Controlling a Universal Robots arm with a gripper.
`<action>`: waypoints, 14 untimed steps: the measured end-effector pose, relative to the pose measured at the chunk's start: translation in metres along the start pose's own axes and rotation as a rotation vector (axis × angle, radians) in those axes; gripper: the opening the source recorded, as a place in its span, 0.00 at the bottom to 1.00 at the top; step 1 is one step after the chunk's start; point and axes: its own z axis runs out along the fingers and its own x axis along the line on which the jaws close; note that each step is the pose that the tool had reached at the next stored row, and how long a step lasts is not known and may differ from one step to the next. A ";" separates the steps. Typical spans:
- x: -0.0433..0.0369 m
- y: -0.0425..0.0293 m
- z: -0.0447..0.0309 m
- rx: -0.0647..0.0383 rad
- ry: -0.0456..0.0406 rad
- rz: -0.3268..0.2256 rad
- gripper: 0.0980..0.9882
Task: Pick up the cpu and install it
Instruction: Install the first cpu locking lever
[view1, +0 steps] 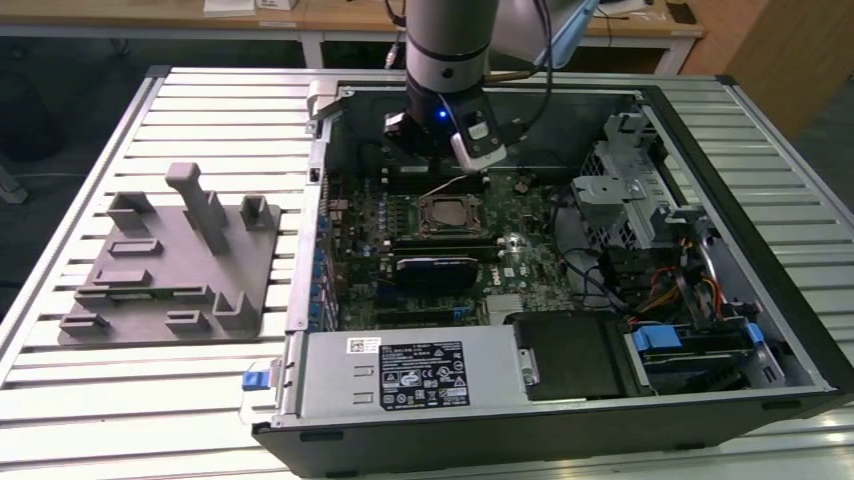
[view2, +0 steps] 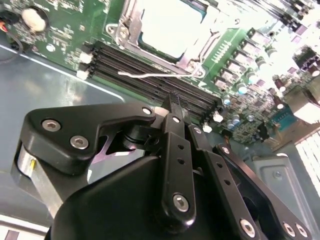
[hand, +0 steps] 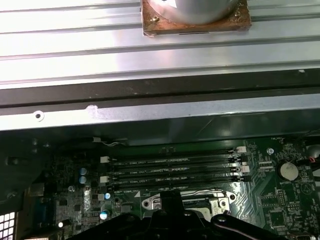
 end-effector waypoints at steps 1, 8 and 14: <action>0.0000 -0.0001 0.0004 0.001 -0.0090 0.002 0.01; 0.0000 -0.0018 0.0060 0.000 -0.0456 0.028 0.01; 0.0000 -0.0036 0.0116 -0.001 -0.0676 0.051 0.01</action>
